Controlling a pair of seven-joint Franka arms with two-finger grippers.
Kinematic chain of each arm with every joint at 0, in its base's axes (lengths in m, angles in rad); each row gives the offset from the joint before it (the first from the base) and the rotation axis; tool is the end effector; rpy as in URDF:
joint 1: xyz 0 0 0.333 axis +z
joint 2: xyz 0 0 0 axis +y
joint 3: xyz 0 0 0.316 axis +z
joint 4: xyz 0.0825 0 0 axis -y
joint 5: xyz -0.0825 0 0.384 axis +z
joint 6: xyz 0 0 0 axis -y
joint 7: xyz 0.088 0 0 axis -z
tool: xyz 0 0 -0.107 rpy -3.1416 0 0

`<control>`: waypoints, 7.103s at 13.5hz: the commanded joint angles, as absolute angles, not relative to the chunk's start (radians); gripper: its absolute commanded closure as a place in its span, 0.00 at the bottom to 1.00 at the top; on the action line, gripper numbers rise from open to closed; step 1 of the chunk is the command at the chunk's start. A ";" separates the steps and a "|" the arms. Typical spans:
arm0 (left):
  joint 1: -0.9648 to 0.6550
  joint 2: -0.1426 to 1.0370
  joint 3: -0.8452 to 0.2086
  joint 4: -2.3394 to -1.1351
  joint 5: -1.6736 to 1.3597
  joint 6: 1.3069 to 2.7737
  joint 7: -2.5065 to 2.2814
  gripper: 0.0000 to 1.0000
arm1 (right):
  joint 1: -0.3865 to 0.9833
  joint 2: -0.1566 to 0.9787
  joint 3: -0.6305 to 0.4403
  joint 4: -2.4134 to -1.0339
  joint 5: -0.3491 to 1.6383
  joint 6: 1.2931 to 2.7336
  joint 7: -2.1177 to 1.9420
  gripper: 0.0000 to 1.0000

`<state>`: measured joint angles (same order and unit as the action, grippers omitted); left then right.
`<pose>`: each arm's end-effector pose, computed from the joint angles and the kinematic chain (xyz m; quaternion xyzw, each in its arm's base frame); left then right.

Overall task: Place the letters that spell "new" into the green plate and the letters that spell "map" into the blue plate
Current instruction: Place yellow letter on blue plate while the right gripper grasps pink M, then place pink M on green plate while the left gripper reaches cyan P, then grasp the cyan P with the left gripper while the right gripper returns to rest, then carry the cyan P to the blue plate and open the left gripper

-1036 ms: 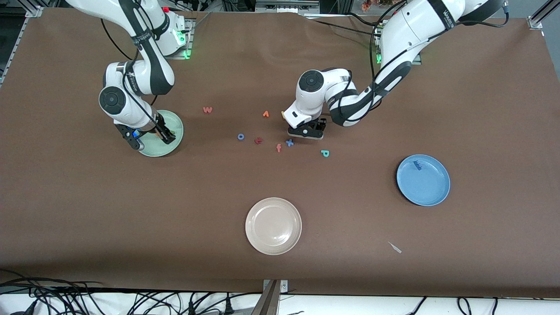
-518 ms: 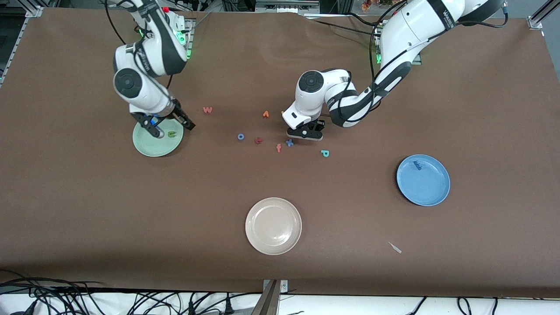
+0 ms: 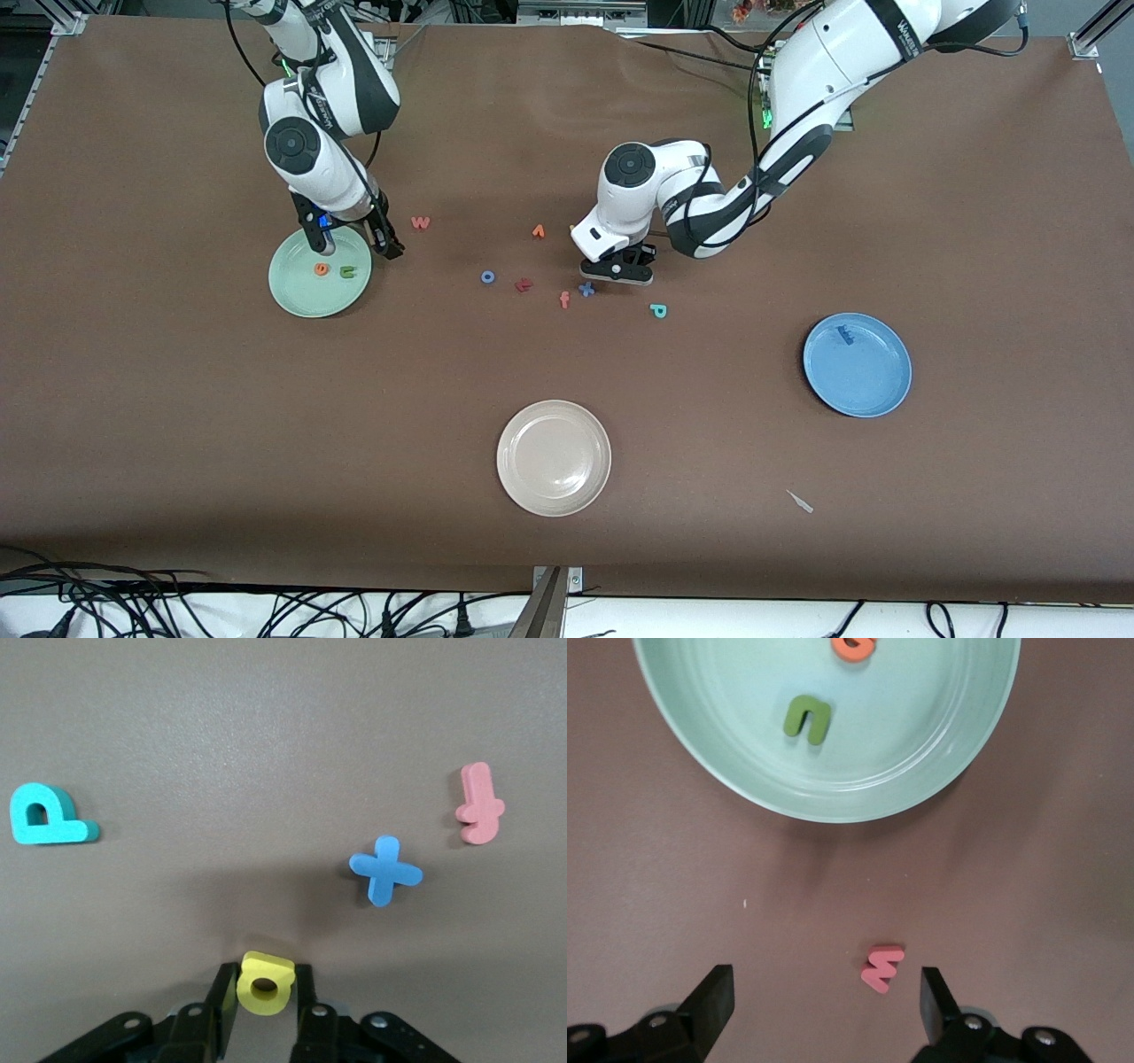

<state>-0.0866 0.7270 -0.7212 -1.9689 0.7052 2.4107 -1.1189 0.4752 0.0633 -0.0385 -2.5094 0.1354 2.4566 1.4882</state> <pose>0.4232 -0.4277 0.1732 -0.9982 0.0602 0.0076 0.0011 0.4112 0.1917 0.2476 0.8340 -0.5473 -0.0646 0.0254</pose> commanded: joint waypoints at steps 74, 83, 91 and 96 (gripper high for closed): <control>0.051 0.764 -0.683 -1.878 0.657 2.362 -1.164 0.46 | -0.040 0.049 0.008 -1.680 0.020 1.757 0.011 0.00; 0.052 0.764 -0.686 -1.876 0.655 2.361 -1.164 0.70 | -0.032 -0.038 0.017 -1.814 0.002 1.865 0.029 0.00; 0.074 0.753 -0.695 -1.824 0.611 2.278 -1.109 0.88 | -0.032 -0.077 0.031 -1.879 -0.018 1.921 0.031 0.00; 0.136 0.738 -0.695 -1.657 0.424 1.979 -0.746 0.87 | -0.032 -0.075 0.032 -1.878 -0.018 1.924 0.034 0.00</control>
